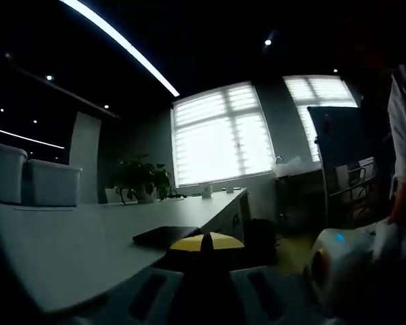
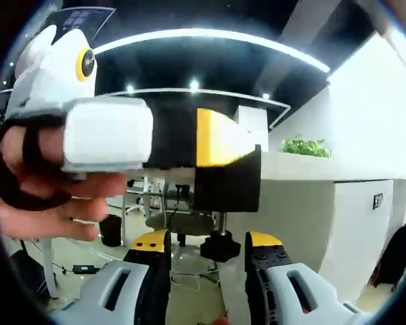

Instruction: Clamp the fixed fixture on the desktop, loosen the retaining clip, secure it to the edge of the desk, and tighten the retaining clip.

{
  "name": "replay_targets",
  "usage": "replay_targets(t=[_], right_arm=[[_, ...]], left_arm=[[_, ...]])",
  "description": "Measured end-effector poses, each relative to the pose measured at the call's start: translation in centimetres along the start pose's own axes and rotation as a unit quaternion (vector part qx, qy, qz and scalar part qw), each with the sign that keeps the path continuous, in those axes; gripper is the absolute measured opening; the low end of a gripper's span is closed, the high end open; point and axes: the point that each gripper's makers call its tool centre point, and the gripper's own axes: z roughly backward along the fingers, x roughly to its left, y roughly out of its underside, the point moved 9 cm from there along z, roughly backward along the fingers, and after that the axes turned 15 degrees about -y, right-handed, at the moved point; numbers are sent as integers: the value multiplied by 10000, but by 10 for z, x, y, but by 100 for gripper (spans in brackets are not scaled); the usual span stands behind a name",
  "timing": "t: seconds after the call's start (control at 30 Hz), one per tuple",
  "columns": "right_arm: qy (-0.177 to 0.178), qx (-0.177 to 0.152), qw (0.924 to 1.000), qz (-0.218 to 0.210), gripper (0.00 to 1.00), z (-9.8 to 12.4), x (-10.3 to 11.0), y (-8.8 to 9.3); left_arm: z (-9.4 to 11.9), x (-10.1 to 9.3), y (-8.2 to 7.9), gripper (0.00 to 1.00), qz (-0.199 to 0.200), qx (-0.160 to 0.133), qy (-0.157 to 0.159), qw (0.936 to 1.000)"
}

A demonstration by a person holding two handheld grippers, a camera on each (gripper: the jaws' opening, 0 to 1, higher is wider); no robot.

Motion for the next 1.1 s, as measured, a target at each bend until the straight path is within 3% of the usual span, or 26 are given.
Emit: replay_targets(t=[0.07, 0.17, 0.3, 0.4, 0.53, 0.67, 0.8, 0.87, 1.0, 1.07, 1.1], right_arm=[[66, 96, 9999, 19, 39, -7, -6, 8], [131, 89, 9999, 19, 25, -6, -7, 10], [51, -81, 9999, 78, 26, -1, -6, 10], [-210, -191, 9995, 129, 26, 0, -11, 11], [-982, -305, 9946, 155, 26, -3, -22, 15], [-1917, -415, 9805, -84, 25, -6, -28, 15], [-2536, -483, 9661, -59, 25, -12, -37, 17], [-2816, -443, 9582, -243, 25, -13, -41, 18], [-2847, -482, 9569, -292, 25, -14, -41, 19], [-2657, -478, 9621, -371, 26, -12, -38, 20], [-2436, -429, 9684, -327, 28, -9, -39, 19]], left_arm=[[0, 0, 0, 1, 24, -7, 8, 10000], [0, 0, 0, 1, 30, -13, 4, 10000], [0, 0, 0, 1, 20, -6, 11, 10000], [0, 0, 0, 1, 50, -18, 11, 10000], [1, 0, -1, 1, 44, -37, 9, 10000], [1, 0, 0, 1, 33, -39, 18, 10000], [2, 0, 0, 1, 36, -40, 0, 10000], [2, 0, 0, 1, 43, -43, -6, 10000], [3, 0, 0, 1, 53, -62, -17, 10000], [3, 1, 0, 1, 88, -74, -12, 9999], [4, 1, 0, 1, 104, -81, -12, 9999]])
